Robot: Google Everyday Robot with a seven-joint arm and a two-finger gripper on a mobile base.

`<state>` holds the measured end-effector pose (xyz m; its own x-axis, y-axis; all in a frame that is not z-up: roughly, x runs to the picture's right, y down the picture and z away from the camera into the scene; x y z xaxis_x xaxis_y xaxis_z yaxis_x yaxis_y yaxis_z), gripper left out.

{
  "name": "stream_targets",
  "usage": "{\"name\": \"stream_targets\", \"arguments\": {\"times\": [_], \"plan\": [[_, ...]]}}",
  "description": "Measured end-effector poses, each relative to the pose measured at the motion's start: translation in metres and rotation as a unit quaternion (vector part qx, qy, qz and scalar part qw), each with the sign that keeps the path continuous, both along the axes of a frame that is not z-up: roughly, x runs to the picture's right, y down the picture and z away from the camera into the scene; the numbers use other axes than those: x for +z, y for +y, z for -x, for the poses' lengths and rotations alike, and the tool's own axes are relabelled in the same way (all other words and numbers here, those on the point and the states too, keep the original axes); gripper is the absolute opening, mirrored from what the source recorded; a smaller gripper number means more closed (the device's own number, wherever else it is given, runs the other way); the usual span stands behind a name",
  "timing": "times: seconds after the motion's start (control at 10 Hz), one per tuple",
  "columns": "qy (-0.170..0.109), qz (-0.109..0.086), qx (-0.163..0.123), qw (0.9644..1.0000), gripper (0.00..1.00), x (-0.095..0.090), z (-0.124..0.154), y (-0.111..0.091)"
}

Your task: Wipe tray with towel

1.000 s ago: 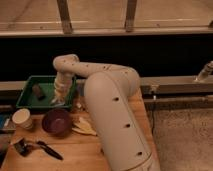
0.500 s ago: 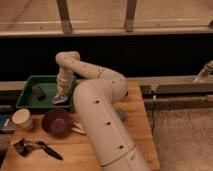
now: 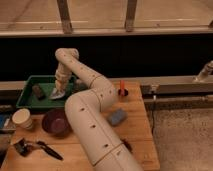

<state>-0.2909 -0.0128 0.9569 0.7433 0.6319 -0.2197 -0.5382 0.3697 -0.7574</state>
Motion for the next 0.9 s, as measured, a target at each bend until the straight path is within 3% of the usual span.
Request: {"name": "stream_targets", "arguments": {"times": [0.2,0.5,0.6,0.9], "plan": [[-0.022,-0.033,0.007,0.9992,0.0,-0.012,0.011,-0.008],[-0.031,-0.091,0.027,0.995,0.0,-0.051,0.027,0.004],[-0.027,-0.1,0.024,0.9943,0.0,-0.06,0.035,0.014],[-0.01,-0.095,0.025,0.9951,0.0,-0.06,0.031,0.027]]}}
